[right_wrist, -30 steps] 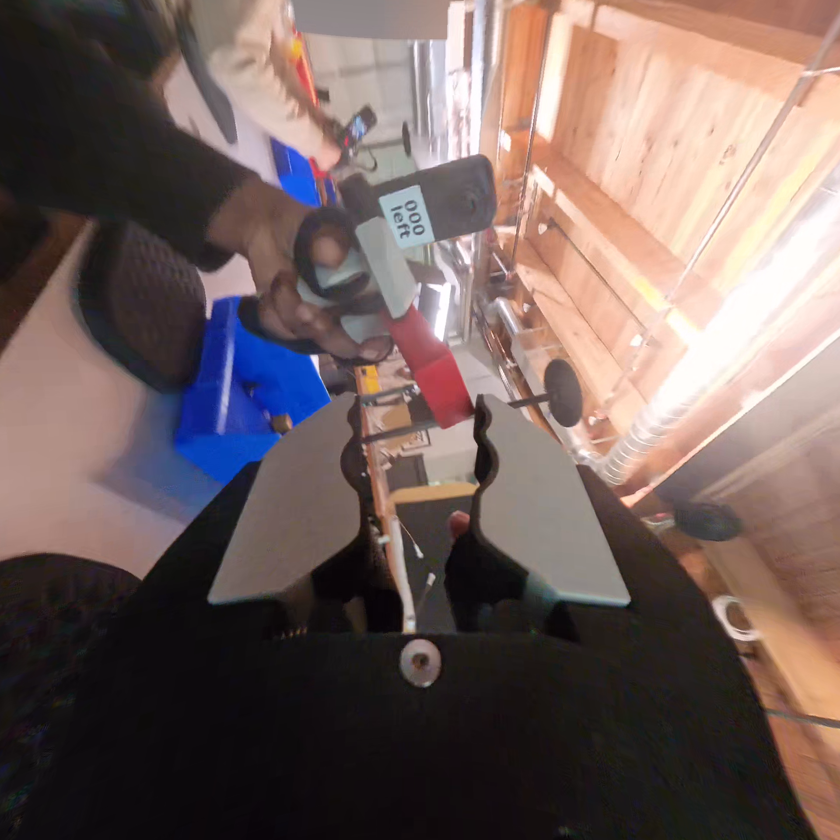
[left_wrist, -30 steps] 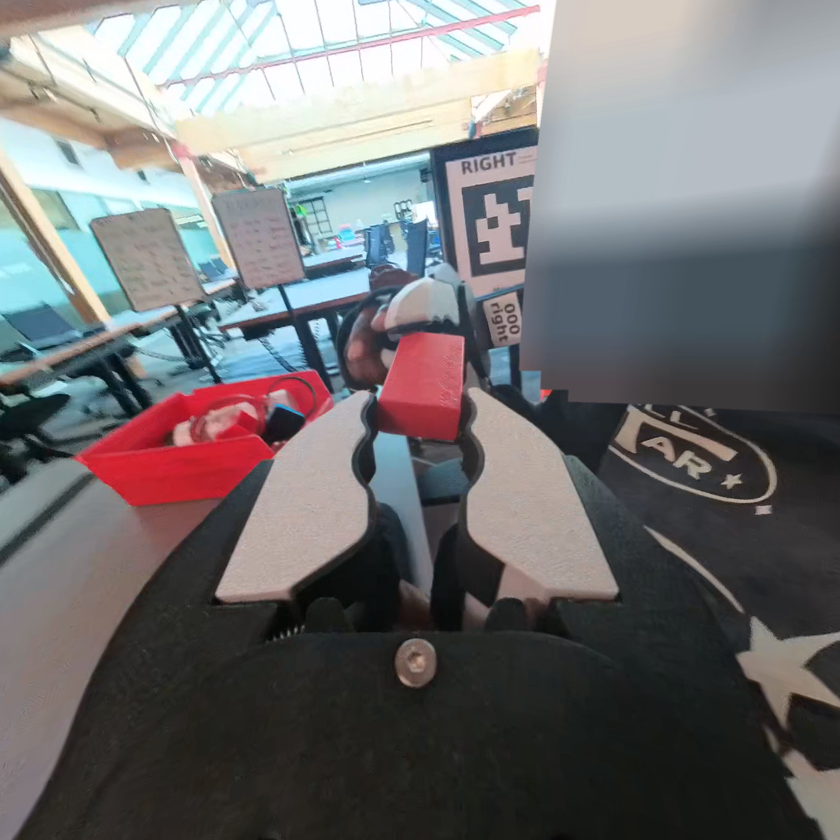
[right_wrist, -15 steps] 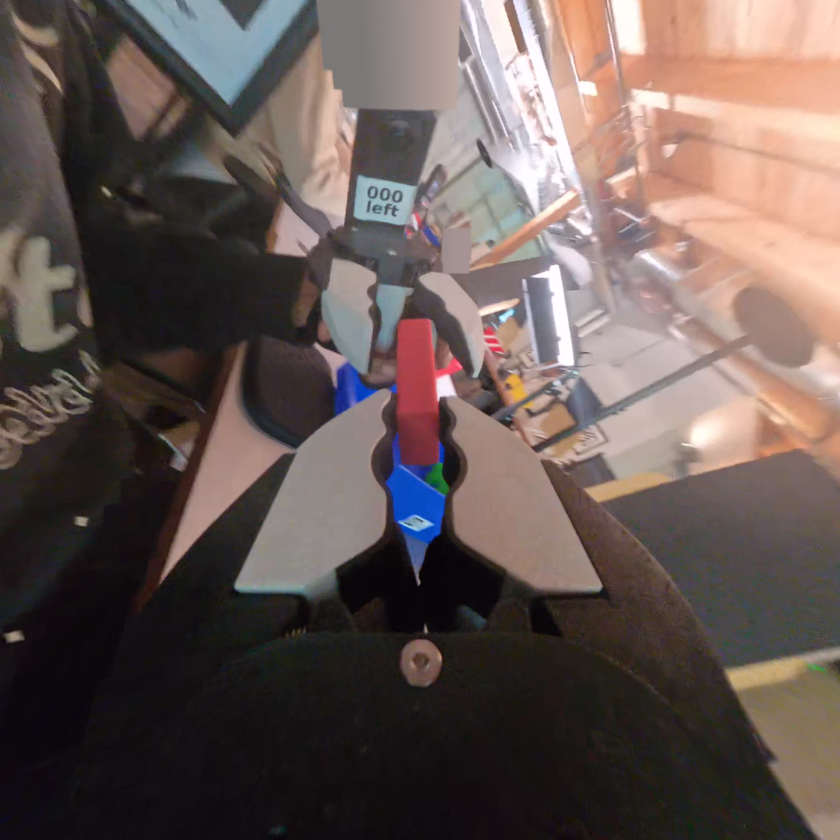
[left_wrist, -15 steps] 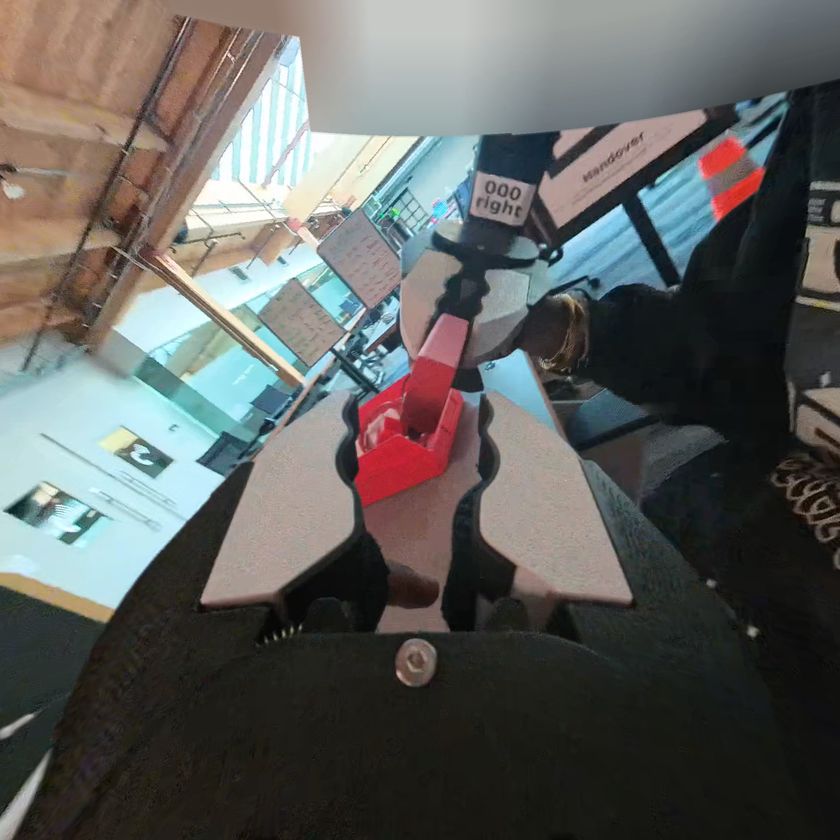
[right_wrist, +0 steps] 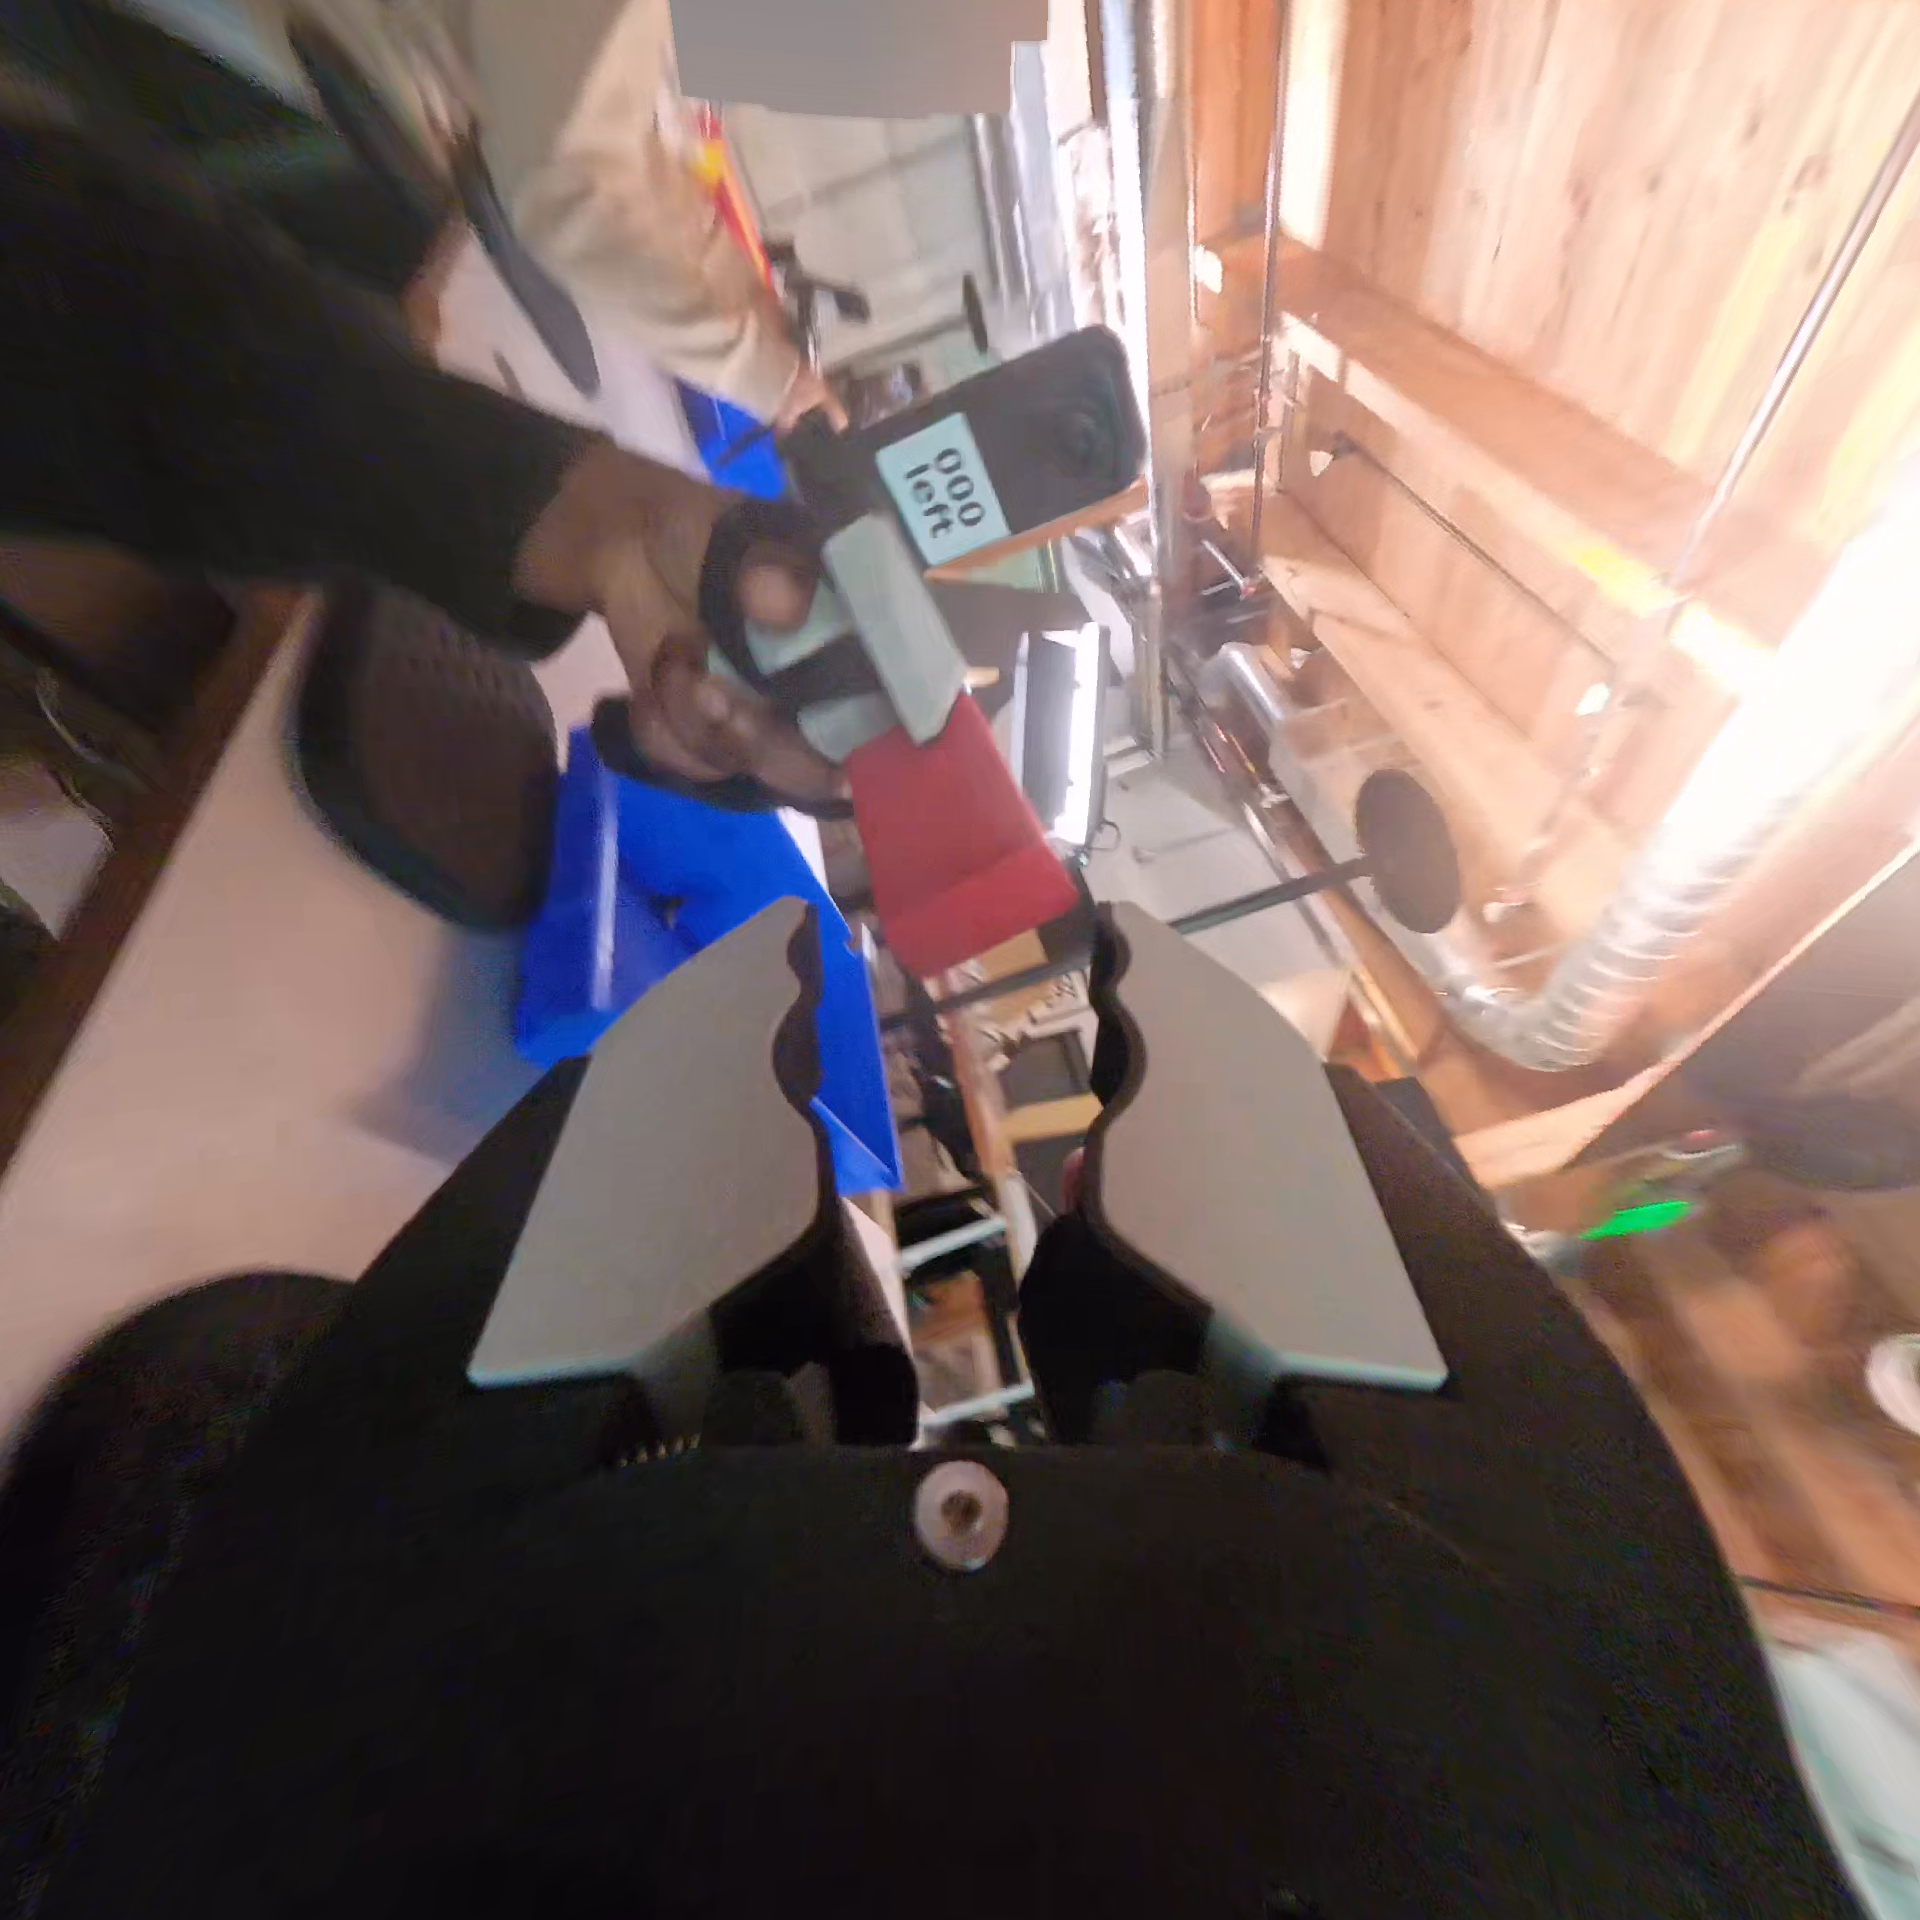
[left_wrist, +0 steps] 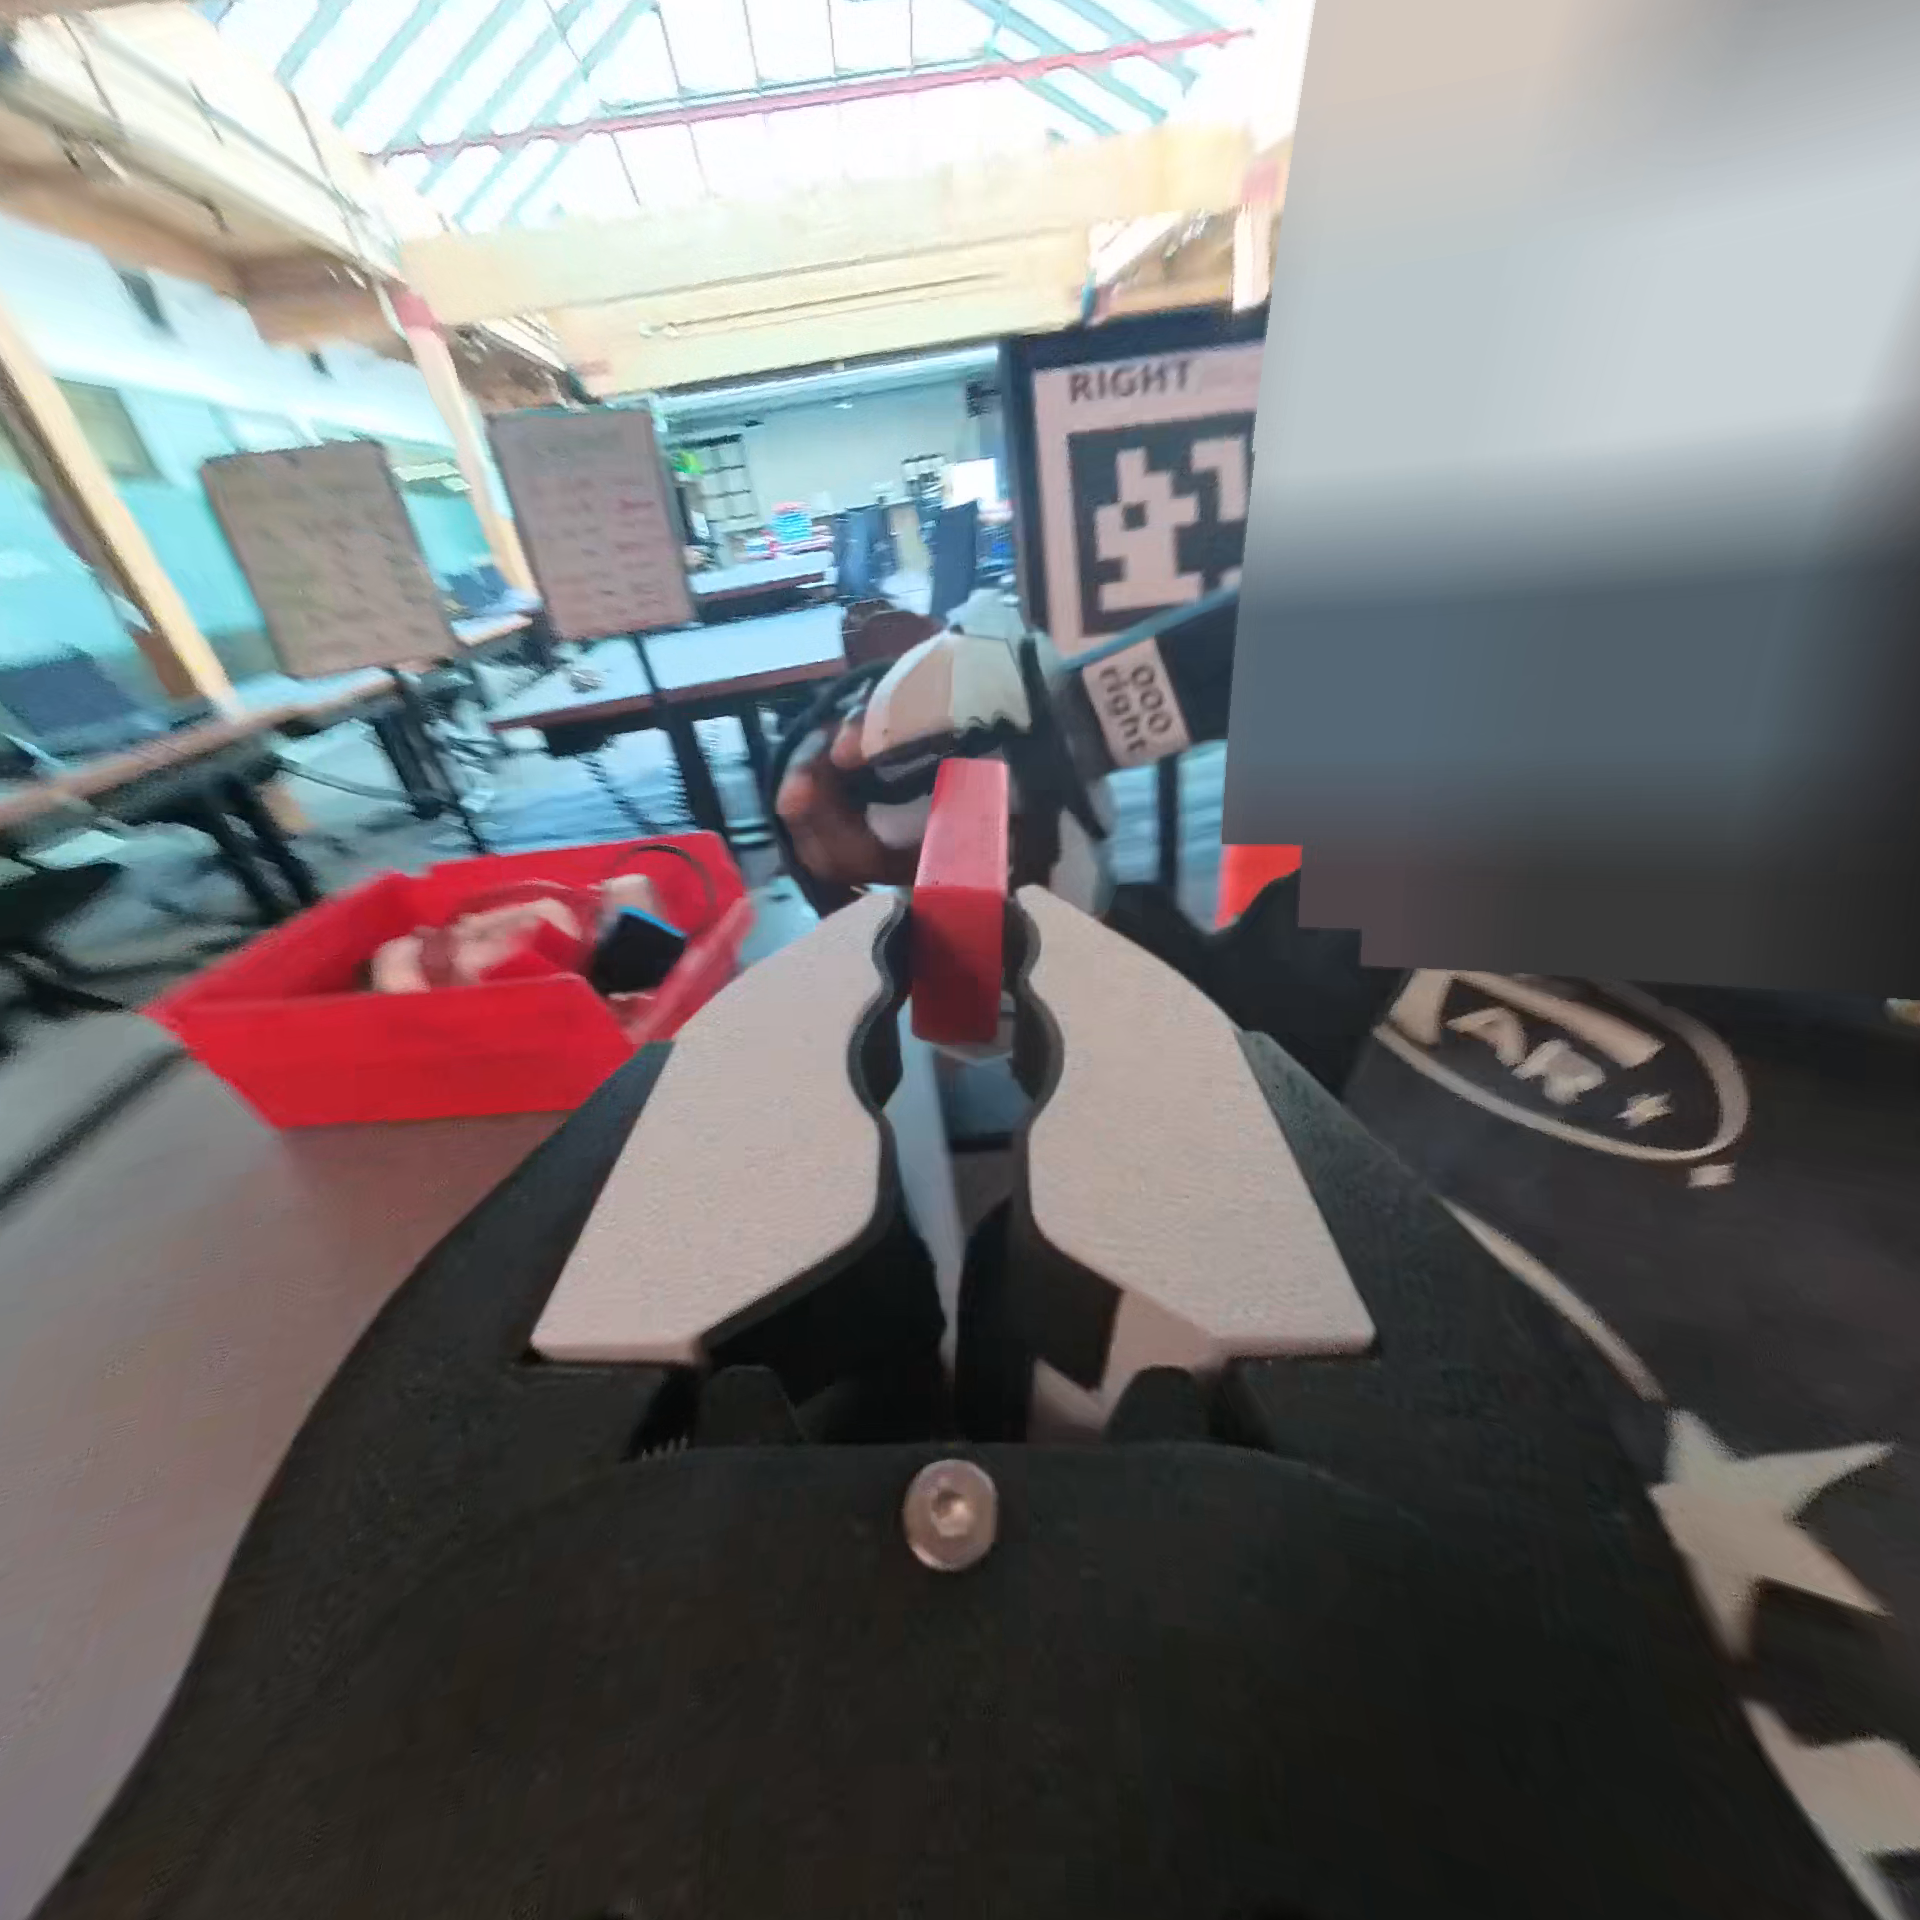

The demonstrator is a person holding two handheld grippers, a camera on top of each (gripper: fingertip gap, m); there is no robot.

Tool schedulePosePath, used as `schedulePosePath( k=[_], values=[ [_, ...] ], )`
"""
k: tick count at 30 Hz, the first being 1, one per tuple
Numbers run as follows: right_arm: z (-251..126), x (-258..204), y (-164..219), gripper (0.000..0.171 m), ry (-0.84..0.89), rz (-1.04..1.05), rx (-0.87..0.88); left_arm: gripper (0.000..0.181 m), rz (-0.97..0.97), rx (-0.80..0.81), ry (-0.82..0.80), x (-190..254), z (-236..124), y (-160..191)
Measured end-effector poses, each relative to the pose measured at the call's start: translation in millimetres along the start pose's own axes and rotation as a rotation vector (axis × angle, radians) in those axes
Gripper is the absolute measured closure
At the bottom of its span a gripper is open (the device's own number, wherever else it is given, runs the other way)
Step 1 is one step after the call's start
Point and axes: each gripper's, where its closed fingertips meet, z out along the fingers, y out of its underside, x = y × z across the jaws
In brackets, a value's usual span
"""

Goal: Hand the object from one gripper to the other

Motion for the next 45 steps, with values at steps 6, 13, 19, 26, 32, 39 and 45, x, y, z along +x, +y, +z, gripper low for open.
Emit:
schedulePosePath(
  k=[6, 13, 19, 26, 32, 39, 45],
  values=[
    [6.5, -9.9, -2.6, 0.122, -0.001, -0.172, -0.032, 0.165, -0.185, -0.083, 0.062, -0.9, 2.1, 17.2],
    [7.3, -20.9, -1.2, 0.136, -0.106, -0.097, -0.051, 0.159, -0.058, -0.073, 0.081, 5.1, 1.6, 15.4],
    [3.6, -14.6, -4.1, 0.136, -0.184, 0.281, 0.042, 0.114, 0.598, -0.088, -0.171, 1.8, 1.3, 7.2],
    [2.0, -18.5, -10.5, 0.135, -0.253, 0.4, 0.097, 0.139, 0.702, -0.166, -0.171, 5.2, 12.3, 18.0],
    [4.9, -16.4, -8.7, 0.134, -0.228, 0.401, 0.085, 0.147, 0.535, -0.15, -0.133, 4.0, 11.3, 15.4],
    [7.7, -5.3, -6.4, 0.121, 0.041, -0.153, 0.006, 0.147, 0.059, -0.025, -0.004, 3.1, 2.5, 2.2],
    [11.3, -10.5, -8.2, 0.152, 0.036, -0.234, -0.014, 0.147, -0.05, -0.091, 0.008, -1.1, 5.7, 15.8]
  ],
)
